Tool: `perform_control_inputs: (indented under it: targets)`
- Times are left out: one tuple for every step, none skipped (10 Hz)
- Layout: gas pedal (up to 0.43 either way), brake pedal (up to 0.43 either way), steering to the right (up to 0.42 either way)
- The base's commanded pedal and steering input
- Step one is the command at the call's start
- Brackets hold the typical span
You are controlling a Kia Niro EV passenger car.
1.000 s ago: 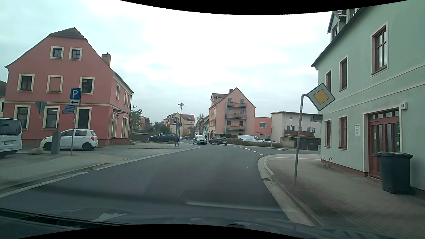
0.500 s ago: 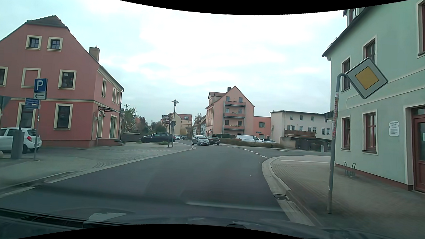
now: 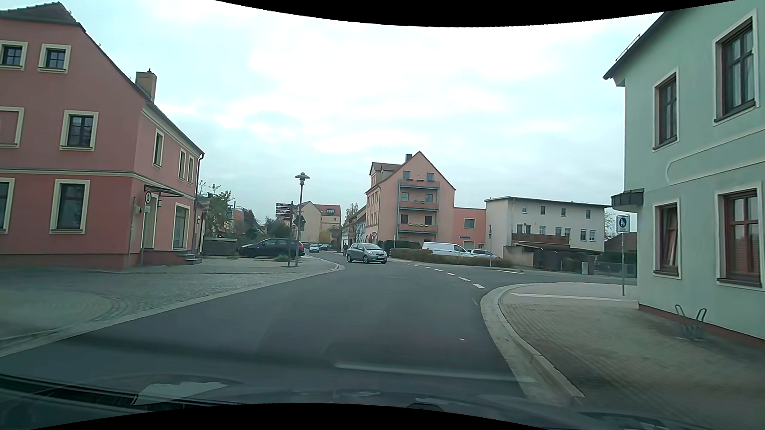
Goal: Follow the waypoints while adhering to traffic rules and regulations
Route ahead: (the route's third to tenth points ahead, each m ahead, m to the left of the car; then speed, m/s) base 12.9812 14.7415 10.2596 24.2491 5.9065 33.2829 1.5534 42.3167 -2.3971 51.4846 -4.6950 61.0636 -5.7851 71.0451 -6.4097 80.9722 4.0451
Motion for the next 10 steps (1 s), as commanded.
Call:
perform_control_inputs:
  targets:
    - [0.067, 0.000, 0.028]
    - [0.067, 0.000, 0.026]
    - [0.067, 0.000, 0.020]
    - [0.067, 0.000, 0.013]
    - [0.059, 0.000, 0.006]
    - [0.039, 0.000, -0.001]
    - [0.000, 0.000, -0.011]
    - [0.000, 0.000, -0.024]
    - [0.000, 0.000, -0.038]
    - [0.000, 0.000, -0.062]
